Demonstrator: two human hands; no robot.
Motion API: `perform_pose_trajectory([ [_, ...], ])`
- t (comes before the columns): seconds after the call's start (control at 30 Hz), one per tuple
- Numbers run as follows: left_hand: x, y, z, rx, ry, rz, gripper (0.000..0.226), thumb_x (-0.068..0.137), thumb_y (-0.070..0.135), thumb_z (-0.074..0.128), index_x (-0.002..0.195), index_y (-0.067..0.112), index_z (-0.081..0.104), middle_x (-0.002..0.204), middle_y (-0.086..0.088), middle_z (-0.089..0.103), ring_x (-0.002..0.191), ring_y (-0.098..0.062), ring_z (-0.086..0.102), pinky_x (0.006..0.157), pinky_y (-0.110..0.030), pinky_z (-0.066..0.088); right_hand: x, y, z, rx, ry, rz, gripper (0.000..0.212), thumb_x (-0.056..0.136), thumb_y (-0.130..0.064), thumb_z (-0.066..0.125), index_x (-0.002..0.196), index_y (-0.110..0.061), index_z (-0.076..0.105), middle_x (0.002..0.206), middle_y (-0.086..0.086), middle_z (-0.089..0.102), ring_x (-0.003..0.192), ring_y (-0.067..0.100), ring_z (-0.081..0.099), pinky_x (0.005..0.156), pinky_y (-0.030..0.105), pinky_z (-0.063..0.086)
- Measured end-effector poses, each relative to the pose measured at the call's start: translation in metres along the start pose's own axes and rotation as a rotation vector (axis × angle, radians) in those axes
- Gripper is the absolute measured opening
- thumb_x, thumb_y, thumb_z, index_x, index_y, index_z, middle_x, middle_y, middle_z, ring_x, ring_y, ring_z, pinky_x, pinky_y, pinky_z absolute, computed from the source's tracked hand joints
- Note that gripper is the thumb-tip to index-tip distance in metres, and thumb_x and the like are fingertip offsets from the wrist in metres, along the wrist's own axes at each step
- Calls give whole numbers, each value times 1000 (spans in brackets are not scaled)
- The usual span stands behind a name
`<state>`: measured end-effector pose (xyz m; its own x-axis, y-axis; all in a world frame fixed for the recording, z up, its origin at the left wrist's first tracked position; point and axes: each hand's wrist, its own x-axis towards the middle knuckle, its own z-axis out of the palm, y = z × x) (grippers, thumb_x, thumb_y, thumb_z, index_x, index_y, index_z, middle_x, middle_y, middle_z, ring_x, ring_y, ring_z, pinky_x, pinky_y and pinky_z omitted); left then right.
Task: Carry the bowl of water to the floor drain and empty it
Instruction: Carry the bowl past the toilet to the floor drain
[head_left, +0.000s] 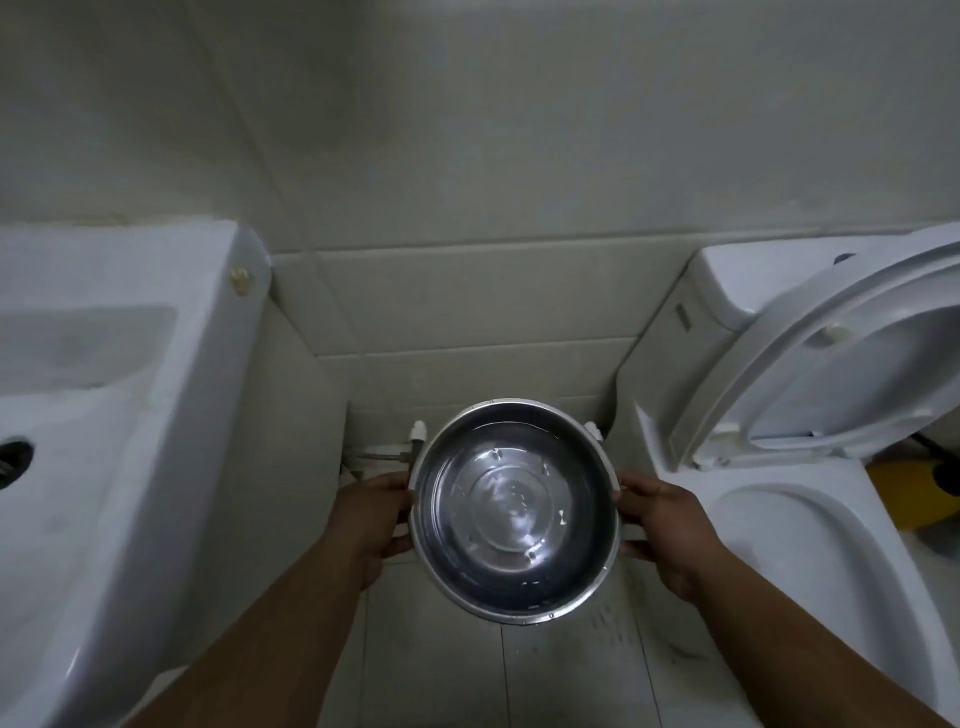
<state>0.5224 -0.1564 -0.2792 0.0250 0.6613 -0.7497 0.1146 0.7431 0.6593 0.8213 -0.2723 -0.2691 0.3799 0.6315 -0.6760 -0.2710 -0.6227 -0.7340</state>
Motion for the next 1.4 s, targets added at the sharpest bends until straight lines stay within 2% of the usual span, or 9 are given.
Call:
perform_pose_trajectory([
  [0.27, 63, -60, 1, -6, 19, -1, 21, 85, 1, 69, 92, 17, 80, 79, -5, 80, 64, -13, 71, 52, -26, 57, 60, 64, 11, -17, -33, 17, 29, 94, -7, 60, 99, -25, 82, 79, 2, 75, 60, 9, 68, 52, 27, 58],
  [0.4, 93, -93, 2, 9, 5, -16, 21, 87, 1, 66, 94, 14, 81, 83, -8, 80, 73, -18, 70, 62, -30, 60, 88, 98, 16, -11, -23, 27, 29, 94, -6, 60, 102, -24, 82, 80, 4, 77, 60, 12, 68, 55, 30, 59],
  [0.5, 115, -115, 1, 5, 22, -15, 23, 86, 0, 66, 87, 17, 81, 77, -6, 80, 70, -18, 70, 60, -31, 60, 108, 122, 19, -6, -18, 26, 27, 93, -6, 61, 102, -21, 82, 79, 5, 75, 61, 14, 66, 54, 29, 58],
  [0.57, 127, -129, 0, 8, 25, -16, 24, 85, -1, 67, 84, 18, 83, 80, -8, 81, 71, -18, 71, 57, -30, 60, 120, 137, 21, -12, -9, 27, 28, 93, -5, 61, 100, -21, 82, 75, 4, 73, 61, 13, 65, 51, 28, 57],
  [0.63, 139, -142, -2, 11, 26, -20, 23, 85, -1, 68, 89, 17, 82, 86, -12, 81, 74, -20, 72, 58, -30, 61, 132, 151, 25, -16, -1, 26, 30, 92, -3, 61, 97, -23, 83, 72, 3, 72, 58, 12, 64, 50, 28, 57],
  [0.77, 163, -170, -7, 17, 29, -23, 24, 86, -1, 66, 95, 15, 82, 91, -15, 81, 78, -23, 73, 64, -33, 62, 154, 183, 33, -28, -18, 29, 32, 92, -2, 59, 98, -21, 83, 72, 4, 73, 65, 17, 65, 58, 33, 60],
  [1.0, 203, -208, -16, 13, 62, -27, 24, 84, -2, 66, 90, 14, 83, 91, -17, 80, 74, -23, 71, 59, -31, 61, 189, 223, 53, -44, -39, 17, 34, 91, 1, 58, 95, -20, 84, 70, 5, 71, 65, 18, 61, 58, 32, 60],
  [1.13, 223, -225, -21, -2, 83, -17, 25, 83, -3, 65, 90, 13, 83, 81, -14, 79, 67, -20, 68, 52, -27, 58, 209, 242, 65, -42, -34, 12, 34, 91, 2, 58, 95, -20, 84, 72, 8, 71, 67, 20, 62, 59, 33, 61],
  [1.4, 263, -251, -31, -18, 115, -10, 24, 85, -4, 62, 94, 9, 80, 78, -12, 75, 66, -20, 67, 53, -27, 58, 246, 269, 85, -56, -59, 10, 34, 91, 3, 57, 93, -17, 84, 72, 9, 70, 65, 20, 60, 54, 30, 59],
])
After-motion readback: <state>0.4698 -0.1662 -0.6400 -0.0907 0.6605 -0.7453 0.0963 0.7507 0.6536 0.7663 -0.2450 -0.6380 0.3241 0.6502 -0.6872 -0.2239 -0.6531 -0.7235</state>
